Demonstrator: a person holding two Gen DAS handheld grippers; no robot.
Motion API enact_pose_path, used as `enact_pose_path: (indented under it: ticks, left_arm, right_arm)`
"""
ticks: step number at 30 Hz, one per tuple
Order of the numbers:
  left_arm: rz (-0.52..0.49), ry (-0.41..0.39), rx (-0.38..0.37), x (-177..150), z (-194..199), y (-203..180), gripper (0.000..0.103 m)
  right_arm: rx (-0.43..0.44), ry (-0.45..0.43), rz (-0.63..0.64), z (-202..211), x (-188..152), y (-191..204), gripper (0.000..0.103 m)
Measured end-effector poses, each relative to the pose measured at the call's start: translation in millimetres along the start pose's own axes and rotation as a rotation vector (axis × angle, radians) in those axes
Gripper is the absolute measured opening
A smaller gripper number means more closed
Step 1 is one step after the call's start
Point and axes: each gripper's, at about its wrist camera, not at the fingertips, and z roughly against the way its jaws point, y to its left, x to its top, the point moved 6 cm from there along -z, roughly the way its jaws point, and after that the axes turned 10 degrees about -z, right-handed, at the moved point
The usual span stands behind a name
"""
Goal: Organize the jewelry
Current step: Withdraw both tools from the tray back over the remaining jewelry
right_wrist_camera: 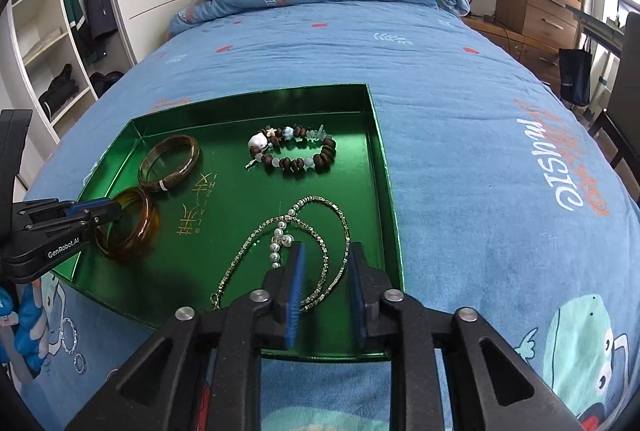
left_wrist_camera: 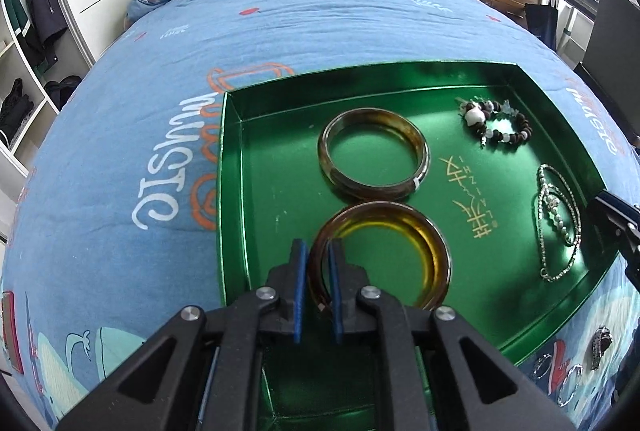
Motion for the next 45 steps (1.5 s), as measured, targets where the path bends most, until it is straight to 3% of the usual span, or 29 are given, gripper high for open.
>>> enact_pose_path:
  ticks: [5, 11, 20, 26, 35, 45]
  left_arm:
    - [0.021, -0.076, -0.011, 4.6, 40.8, 9.1, 0.012]
    - [0.067, -0.207, 0.021, 0.2, 118.6, 31.0, 0.012]
    - [0.076, -0.309, 0.038, -33.5, 224.6, 46.1, 0.017]
    - [0.057, -0.376, 0.041, -53.2, 278.9, 48.9, 0.017]
    - [-0.001, -0.381, 0.044, -97.1, 291.7, 38.0, 0.017]
    - [0.001, -0.304, -0.052, -140.3, 247.1, 20.8, 0.017]
  right_arm:
    - [0.020, -0.052, -0.017, 42.2, 4.4, -0.5, 0.025]
    - [0.070, -0.151, -0.029, 119.7, -1.4, 7.6, 0.025]
    - [0.115, -0.266, 0.041, 240.8, -38.8, 23.3, 0.028]
    - [0.125, -0.308, 0.078, 299.4, -70.2, 24.7, 0.030]
    - [0.135, -0.294, 0.064, 316.2, -104.3, 17.2, 0.030]
    - [0.152, -0.228, 0.026, 286.9, -119.3, 4.7, 0.030]
